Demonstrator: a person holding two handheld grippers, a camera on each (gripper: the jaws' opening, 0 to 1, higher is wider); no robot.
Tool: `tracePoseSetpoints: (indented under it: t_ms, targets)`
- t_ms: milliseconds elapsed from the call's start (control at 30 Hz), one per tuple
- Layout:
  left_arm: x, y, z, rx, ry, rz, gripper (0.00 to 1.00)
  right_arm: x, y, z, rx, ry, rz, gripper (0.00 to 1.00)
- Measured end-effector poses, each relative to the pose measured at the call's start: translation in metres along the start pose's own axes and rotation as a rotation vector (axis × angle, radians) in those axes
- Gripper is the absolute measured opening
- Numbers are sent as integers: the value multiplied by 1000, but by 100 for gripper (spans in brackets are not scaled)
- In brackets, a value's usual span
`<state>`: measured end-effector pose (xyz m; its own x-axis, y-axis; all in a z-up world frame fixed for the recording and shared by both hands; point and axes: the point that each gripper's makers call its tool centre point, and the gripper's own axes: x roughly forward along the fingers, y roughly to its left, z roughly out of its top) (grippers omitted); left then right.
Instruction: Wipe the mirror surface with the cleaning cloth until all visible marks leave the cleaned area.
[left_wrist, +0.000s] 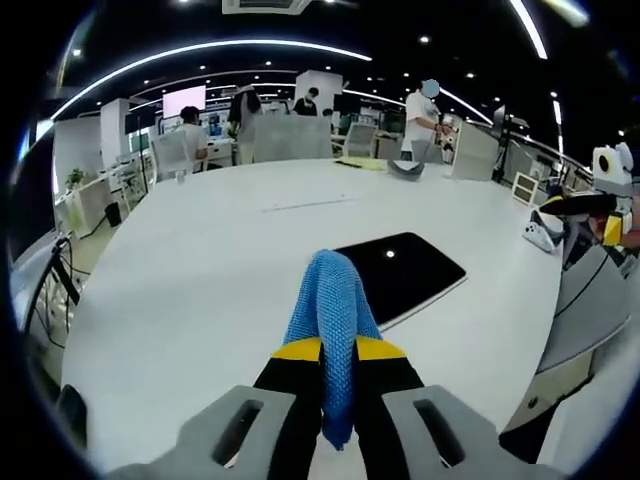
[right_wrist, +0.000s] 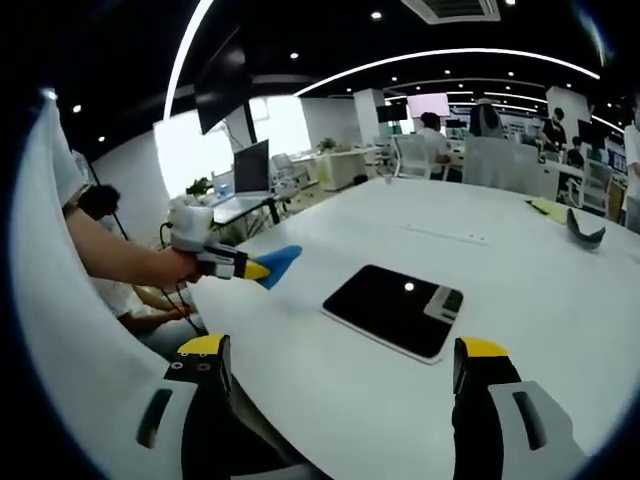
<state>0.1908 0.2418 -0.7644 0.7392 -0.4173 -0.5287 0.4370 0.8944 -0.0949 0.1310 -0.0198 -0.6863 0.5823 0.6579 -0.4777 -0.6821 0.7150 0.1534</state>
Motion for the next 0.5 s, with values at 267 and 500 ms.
tracePoseSetpoints:
  t_ms: [267, 500]
  targets:
    - [-9, 0, -11, -1, 11, 11, 8, 2, 3, -1, -3, 4, 9, 91]
    - [-23, -2, -14, -19, 1, 26, 8, 5, 2, 0, 3, -3, 12, 91]
